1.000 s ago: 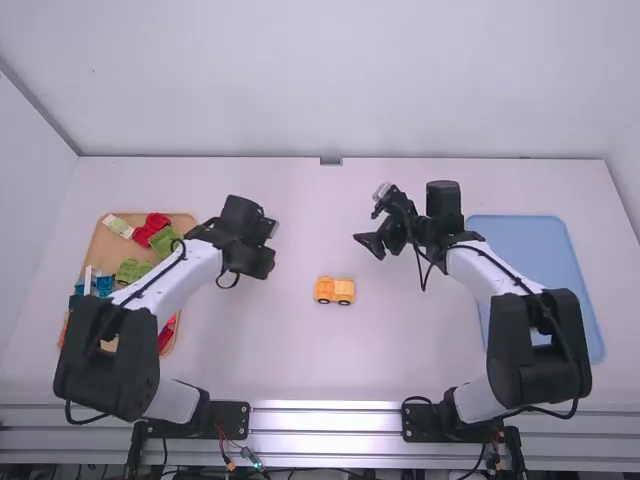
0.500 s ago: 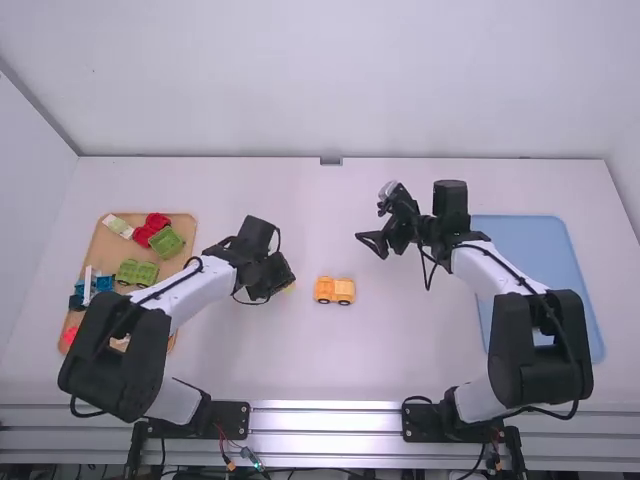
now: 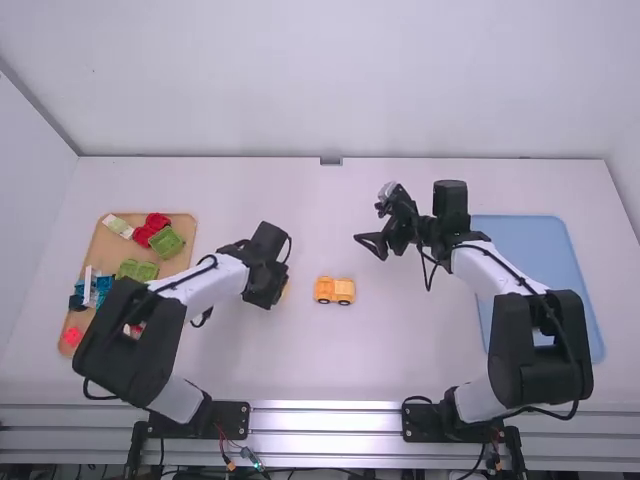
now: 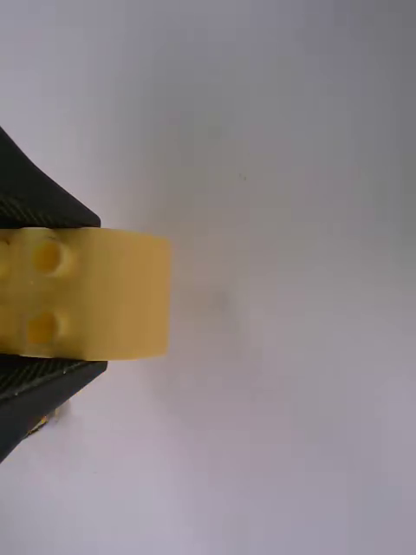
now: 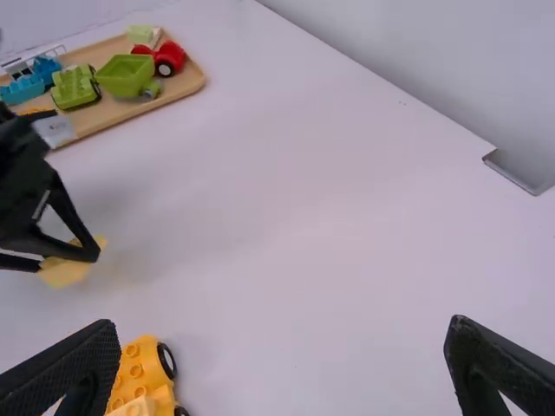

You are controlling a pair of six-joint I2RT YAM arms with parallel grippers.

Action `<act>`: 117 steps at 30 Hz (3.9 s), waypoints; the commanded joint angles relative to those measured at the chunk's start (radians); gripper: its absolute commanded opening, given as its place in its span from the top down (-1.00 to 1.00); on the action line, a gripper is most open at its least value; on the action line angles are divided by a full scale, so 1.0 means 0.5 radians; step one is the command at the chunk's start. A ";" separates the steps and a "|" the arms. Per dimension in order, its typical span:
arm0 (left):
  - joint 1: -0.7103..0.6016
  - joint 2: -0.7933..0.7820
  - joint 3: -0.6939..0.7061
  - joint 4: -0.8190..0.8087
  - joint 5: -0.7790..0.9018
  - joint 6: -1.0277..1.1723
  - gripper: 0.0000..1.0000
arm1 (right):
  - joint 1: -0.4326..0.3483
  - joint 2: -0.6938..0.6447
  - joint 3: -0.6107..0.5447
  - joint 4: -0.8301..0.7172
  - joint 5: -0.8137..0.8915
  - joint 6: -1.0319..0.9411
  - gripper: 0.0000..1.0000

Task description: Assemble lego blocks to make yellow taxi

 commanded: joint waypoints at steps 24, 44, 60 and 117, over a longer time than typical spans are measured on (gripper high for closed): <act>-0.186 0.481 0.624 -0.619 -0.136 -0.932 0.95 | -0.003 -0.073 0.063 -0.069 -0.054 -0.001 -0.97; -0.170 0.481 0.520 -0.454 -0.129 -0.887 -0.35 | -0.003 -0.073 0.063 -0.074 -0.054 -0.001 -0.97; -0.121 0.439 1.048 -1.055 -0.188 0.387 -0.99 | -0.007 -0.073 0.063 -0.068 -0.042 -0.063 -0.97; 0.766 0.776 -0.222 0.813 2.279 5.885 -0.65 | 0.114 -0.073 0.064 -0.167 -0.093 -0.309 -0.97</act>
